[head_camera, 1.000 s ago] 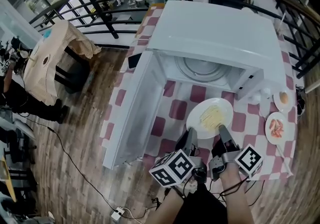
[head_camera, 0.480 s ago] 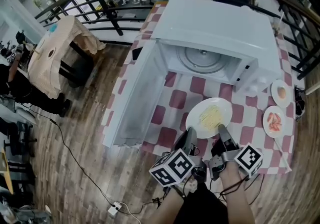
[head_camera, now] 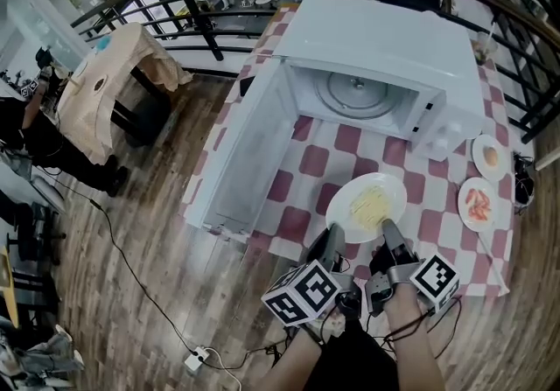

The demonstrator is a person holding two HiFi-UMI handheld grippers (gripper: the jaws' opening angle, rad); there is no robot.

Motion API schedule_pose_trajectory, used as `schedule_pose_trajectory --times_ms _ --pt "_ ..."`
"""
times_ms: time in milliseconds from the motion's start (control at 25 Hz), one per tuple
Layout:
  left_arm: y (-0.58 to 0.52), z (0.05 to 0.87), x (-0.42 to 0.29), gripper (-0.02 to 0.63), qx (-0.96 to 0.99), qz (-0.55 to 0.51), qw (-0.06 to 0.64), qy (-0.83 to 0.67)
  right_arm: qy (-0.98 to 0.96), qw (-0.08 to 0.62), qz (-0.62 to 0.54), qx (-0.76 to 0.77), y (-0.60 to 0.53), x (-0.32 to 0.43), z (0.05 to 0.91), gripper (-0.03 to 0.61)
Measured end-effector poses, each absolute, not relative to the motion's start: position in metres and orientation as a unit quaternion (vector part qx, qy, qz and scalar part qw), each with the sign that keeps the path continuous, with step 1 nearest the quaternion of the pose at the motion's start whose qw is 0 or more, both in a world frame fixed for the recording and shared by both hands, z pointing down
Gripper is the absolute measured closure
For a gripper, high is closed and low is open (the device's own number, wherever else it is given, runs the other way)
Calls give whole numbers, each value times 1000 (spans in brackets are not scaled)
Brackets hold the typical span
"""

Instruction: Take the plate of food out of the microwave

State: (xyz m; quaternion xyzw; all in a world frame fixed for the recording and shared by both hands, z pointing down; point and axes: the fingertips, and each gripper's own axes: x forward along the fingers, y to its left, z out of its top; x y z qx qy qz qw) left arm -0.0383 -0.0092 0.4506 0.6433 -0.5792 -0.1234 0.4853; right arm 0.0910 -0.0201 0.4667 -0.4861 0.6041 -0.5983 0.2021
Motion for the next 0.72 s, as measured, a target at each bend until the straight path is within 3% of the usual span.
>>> schedule_pose_trajectory --times_ms 720 --pt "43 451 -41 561 639 -127 490 -580 596 202 -606 -487 33 89 469 546"
